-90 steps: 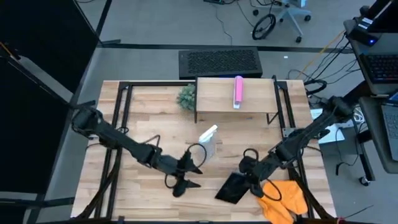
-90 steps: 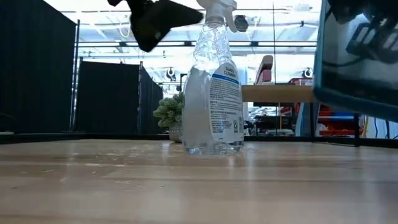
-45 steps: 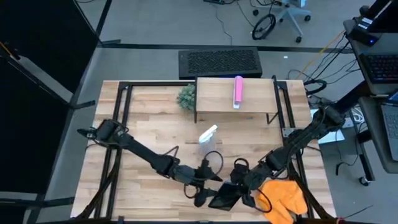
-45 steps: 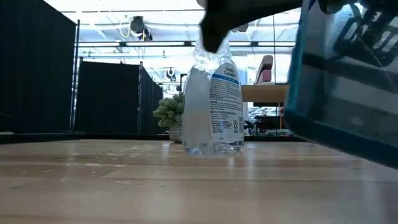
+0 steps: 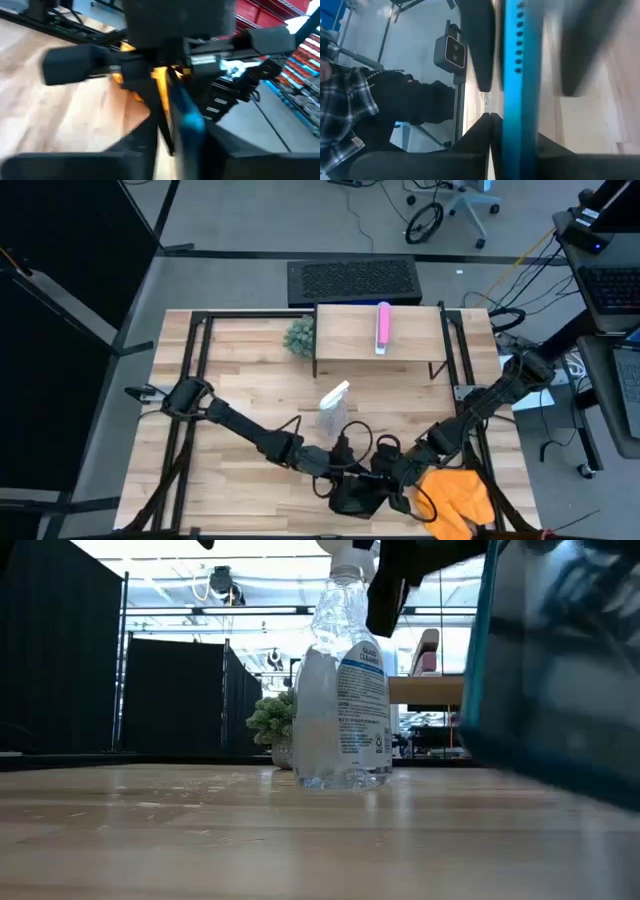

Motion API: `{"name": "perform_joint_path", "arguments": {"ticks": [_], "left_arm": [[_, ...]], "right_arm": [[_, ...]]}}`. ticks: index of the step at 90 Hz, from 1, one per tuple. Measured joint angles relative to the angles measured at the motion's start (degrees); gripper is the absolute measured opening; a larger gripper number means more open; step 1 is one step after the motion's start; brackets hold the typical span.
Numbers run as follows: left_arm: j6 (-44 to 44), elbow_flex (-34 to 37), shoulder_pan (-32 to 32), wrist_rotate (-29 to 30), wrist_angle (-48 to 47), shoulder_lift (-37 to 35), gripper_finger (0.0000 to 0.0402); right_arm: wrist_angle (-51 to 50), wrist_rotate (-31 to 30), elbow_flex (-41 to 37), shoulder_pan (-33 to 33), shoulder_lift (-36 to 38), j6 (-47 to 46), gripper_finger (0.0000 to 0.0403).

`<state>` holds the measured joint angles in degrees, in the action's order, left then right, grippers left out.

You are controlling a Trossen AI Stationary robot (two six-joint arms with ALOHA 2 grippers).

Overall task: Apply microfiber cloth
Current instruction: Wipe the front and back of the blue tablet using the orange microfiber cloth

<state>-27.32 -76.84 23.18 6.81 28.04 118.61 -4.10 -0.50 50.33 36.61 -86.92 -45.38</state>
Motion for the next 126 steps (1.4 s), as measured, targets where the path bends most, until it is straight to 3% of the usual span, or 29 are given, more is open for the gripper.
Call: {"name": "perform_joint_path", "arguments": {"ticks": [6, 28, 42, 50, 79, 95, 126], "left_arm": [[0.31, 0.00, -0.07, -0.81, 0.29, 0.00, 0.0017], [3.79, -0.04, 0.00, -0.83, -0.36, -0.46, 0.0013], [5.10, -0.10, 0.20, -1.05, -1.42, -0.61, 0.0013], [5.62, -0.11, 0.26, -1.16, -1.60, -0.63, 0.0013], [6.76, -0.11, 0.17, -2.61, -2.04, -0.66, 0.0013], [6.91, -0.06, 0.11, -3.45, -1.66, -0.66, 0.0013], [6.87, 0.02, -0.16, -4.87, -1.60, -0.61, 0.0013]], "right_arm": [[0.00, -0.10, 0.04, -0.25, 0.32, 0.59, 0.0086], [-9.24, 3.87, 0.02, -0.49, 9.66, -0.02, 0.0172], [-20.14, 4.72, 0.02, 3.34, 19.04, -8.46, 0.0190], [-25.63, 3.52, 0.02, 7.83, 20.82, -15.19, 0.0187], [-36.77, 3.75, -0.02, 24.31, 13.98, -43.07, 0.0155], [-34.64, 2.74, -0.02, 29.46, 8.49, -54.11, 0.0156], [-29.75, -2.47, -0.04, 30.67, 4.46, -57.25, 0.0249]]}}
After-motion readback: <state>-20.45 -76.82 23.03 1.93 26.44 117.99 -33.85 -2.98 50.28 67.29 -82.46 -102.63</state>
